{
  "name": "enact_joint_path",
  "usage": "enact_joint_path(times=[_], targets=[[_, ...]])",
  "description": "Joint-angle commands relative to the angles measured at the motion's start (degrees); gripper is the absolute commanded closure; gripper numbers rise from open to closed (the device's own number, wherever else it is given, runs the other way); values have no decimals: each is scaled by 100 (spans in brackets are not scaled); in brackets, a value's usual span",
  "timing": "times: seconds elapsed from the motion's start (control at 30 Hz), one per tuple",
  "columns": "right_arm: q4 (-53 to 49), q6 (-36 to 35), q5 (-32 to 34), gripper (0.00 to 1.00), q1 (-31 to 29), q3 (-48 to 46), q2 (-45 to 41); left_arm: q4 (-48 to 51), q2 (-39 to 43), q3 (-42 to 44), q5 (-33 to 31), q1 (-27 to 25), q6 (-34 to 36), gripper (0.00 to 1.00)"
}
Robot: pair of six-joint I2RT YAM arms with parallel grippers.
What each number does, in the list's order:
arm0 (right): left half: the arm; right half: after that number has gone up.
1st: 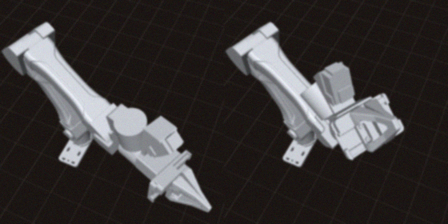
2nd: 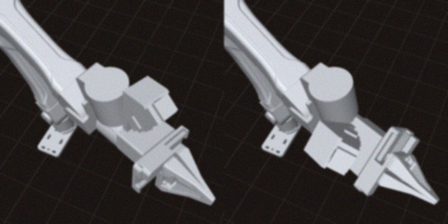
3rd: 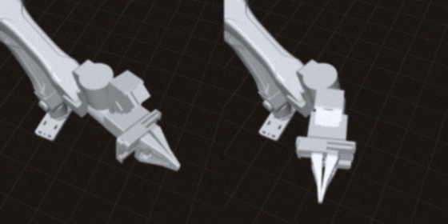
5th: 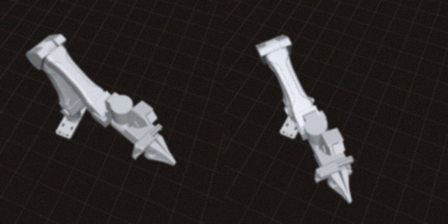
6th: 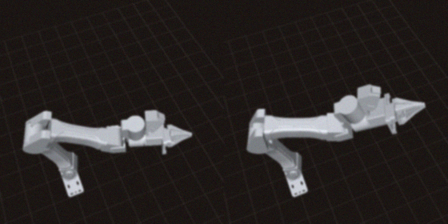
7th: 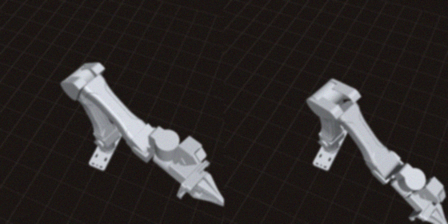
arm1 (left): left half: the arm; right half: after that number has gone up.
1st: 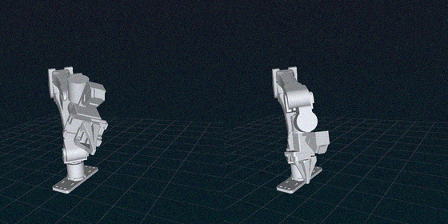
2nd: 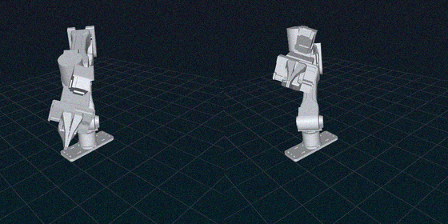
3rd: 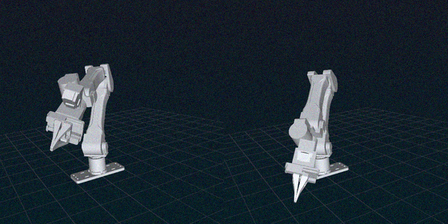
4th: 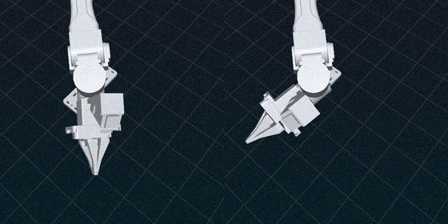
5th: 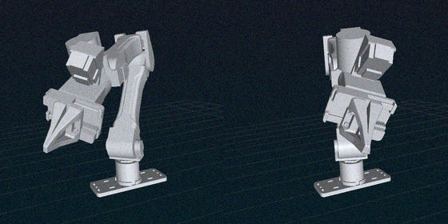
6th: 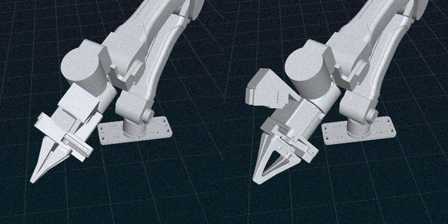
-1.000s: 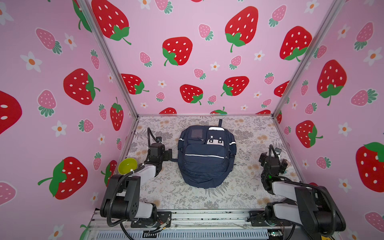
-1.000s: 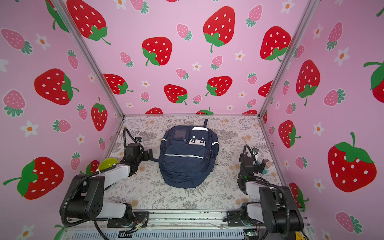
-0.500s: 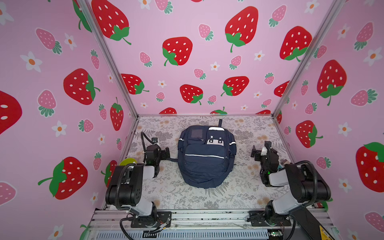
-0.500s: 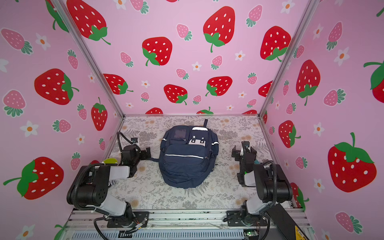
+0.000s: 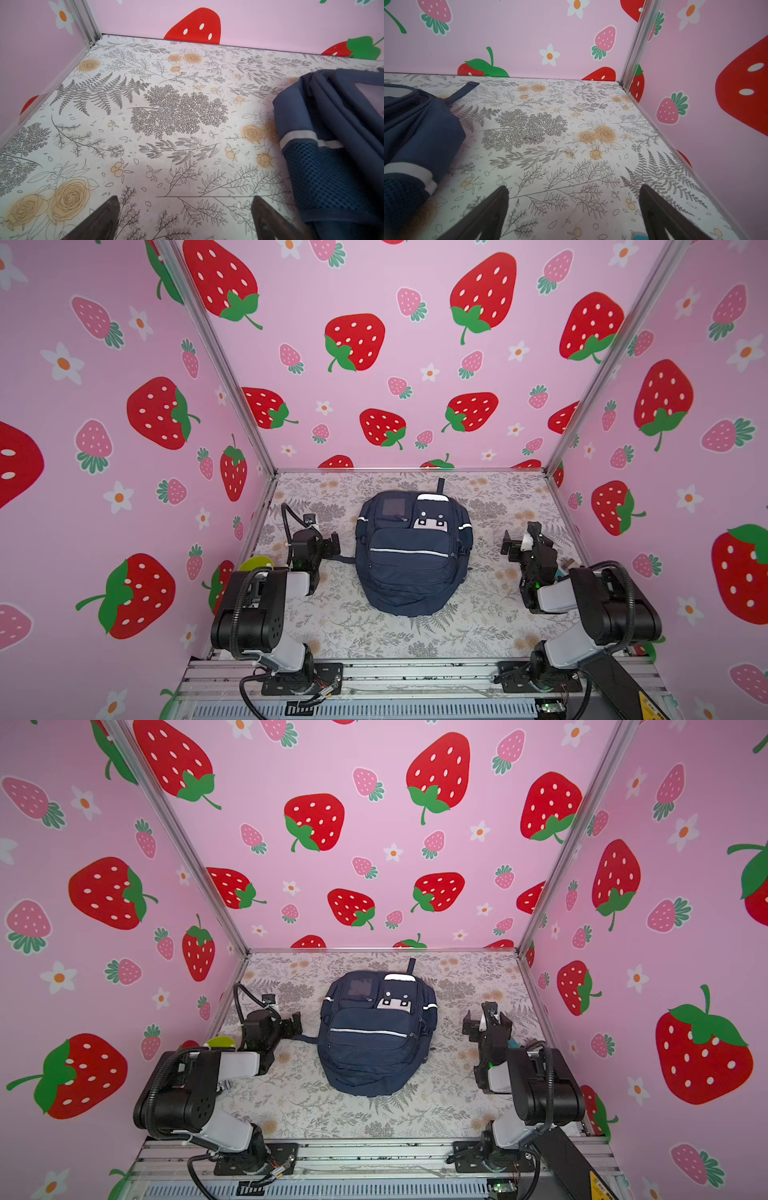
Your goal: Pack the student bag
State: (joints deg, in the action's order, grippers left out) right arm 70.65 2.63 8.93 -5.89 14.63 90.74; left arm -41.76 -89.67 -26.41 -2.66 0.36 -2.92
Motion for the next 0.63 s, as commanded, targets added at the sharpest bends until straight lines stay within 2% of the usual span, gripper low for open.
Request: enact_joint_path(times=[0.0, 0.4, 0.47, 0.6], targets=[[147, -154, 20, 0, -52, 48, -61, -167, 82, 9, -77, -27, 98, 1], [138, -157, 30, 0, -56, 57, -52, -84, 28, -61, -66, -30, 108, 1], [133, -155, 23, 0, -60, 57, -56, 45, 0, -154, 146, 71, 63, 1], [142, -156, 30, 0, -60, 48, -57, -270, 142, 100, -64, -58, 156, 1]])
